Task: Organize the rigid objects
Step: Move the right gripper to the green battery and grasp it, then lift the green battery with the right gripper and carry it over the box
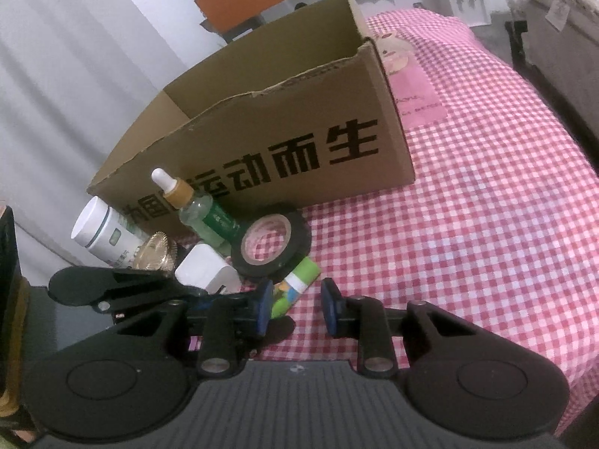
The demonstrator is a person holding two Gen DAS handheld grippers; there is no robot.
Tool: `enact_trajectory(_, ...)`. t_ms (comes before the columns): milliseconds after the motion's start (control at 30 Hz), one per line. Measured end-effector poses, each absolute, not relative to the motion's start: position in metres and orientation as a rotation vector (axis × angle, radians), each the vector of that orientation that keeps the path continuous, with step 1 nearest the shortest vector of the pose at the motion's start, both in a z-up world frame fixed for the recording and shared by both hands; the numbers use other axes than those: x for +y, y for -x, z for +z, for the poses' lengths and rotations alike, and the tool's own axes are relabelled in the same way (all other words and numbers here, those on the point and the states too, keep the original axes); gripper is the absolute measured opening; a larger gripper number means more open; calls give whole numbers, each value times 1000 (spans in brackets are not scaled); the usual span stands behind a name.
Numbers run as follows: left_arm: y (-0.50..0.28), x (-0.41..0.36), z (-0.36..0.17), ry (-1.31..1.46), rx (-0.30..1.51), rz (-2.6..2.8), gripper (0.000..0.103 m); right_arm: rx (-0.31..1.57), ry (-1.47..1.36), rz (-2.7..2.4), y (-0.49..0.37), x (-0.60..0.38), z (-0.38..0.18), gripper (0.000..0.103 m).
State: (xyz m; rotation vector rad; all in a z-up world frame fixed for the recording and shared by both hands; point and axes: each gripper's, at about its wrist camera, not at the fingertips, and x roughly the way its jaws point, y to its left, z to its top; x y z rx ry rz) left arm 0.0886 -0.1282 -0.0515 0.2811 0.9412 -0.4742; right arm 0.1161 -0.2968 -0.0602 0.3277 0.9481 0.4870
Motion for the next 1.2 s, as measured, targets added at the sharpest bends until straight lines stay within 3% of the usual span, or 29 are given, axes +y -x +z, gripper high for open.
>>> enact_trajectory(533, -99, -139, -53, -315, 927, -455, 20, 961, -293, 512, -130, -286, -65, 29)
enact_trajectory(800, -89, -134, -49, -308, 894, -451, 16, 954, -301, 522, -126, -282, -59, 18)
enact_trajectory(1200, -65, -100, 18, -245, 672, -412, 16, 765, -205, 551, -107, -258, 19, 17)
